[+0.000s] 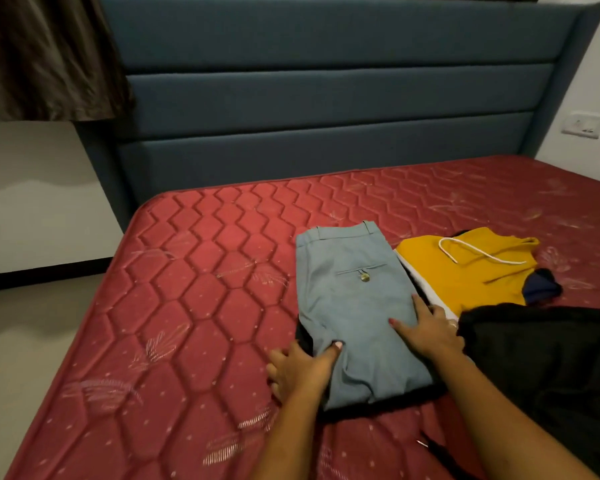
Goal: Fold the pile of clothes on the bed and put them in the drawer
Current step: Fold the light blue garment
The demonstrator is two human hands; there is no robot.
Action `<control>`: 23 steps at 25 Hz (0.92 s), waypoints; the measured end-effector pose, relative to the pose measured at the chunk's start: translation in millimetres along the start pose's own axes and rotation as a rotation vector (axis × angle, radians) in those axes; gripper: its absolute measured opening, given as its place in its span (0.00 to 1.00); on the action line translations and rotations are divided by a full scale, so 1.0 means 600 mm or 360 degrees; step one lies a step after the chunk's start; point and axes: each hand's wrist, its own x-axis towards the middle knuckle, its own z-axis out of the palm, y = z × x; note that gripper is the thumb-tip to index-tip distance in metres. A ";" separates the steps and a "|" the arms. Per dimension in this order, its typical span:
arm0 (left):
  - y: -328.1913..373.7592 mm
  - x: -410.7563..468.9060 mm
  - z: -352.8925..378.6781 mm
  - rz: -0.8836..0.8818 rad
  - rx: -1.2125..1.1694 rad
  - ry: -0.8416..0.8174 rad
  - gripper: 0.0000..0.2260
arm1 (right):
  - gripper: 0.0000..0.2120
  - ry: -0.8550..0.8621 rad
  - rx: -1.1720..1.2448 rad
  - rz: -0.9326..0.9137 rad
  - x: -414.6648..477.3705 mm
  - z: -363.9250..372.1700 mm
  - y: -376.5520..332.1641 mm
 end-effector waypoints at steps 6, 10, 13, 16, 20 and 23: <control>0.011 0.007 0.012 0.0123 -0.0778 -0.0362 0.51 | 0.46 0.0118 -0.0023 0.0219 -0.037 0.007 0.000; -0.008 0.001 0.017 0.0224 -0.0529 -0.0288 0.43 | 0.49 -0.0168 0.0311 0.0046 -0.065 -0.011 0.004; -0.026 0.002 -0.026 0.0243 -0.0536 -0.0321 0.35 | 0.53 -0.0217 0.0673 -0.0092 -0.107 0.007 -0.003; -0.051 0.009 -0.093 0.0235 -0.0410 -0.0271 0.30 | 0.59 -0.0377 0.0771 -0.0175 -0.149 0.038 -0.041; -0.121 0.019 -0.203 0.0178 -0.0251 -0.0225 0.29 | 0.60 -0.0377 0.1472 -0.0094 -0.195 0.072 -0.108; -0.185 0.024 -0.287 0.0129 -0.0210 -0.0178 0.27 | 0.56 -0.0474 0.1644 -0.0134 -0.215 0.095 -0.161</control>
